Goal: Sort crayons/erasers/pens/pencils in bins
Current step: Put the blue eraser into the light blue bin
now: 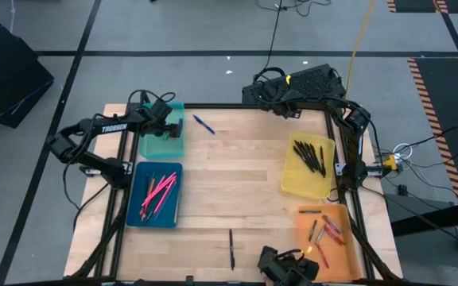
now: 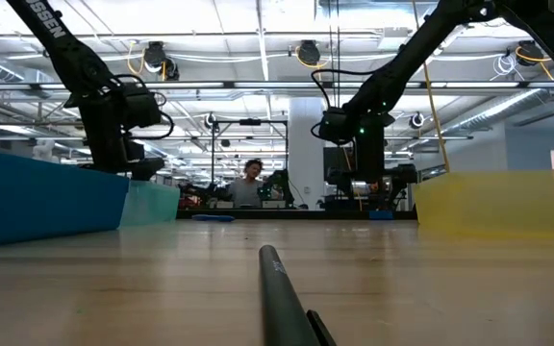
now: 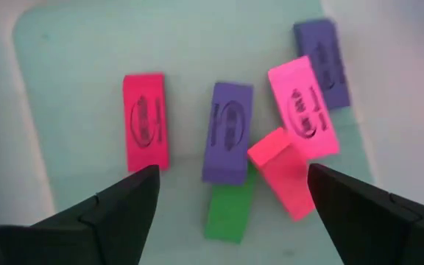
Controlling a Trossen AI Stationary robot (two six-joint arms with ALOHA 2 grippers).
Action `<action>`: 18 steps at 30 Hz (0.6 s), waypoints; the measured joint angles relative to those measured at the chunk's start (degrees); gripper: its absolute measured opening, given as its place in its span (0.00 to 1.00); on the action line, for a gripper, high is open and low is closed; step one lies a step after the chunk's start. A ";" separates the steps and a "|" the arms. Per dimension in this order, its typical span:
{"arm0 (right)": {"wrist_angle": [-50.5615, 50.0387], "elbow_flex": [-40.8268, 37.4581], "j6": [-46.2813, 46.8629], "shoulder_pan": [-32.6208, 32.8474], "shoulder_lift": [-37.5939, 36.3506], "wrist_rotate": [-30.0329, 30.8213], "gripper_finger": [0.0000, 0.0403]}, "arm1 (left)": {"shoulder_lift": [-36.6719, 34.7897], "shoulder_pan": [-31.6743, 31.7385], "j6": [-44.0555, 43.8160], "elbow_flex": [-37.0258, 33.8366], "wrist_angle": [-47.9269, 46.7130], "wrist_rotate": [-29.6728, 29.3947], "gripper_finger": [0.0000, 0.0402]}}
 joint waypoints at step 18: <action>1.86 -0.44 -8.72 0.13 1.14 -5.57 0.86 | -14.04 -0.07 1.27 0.02 -4.32 1.22 0.87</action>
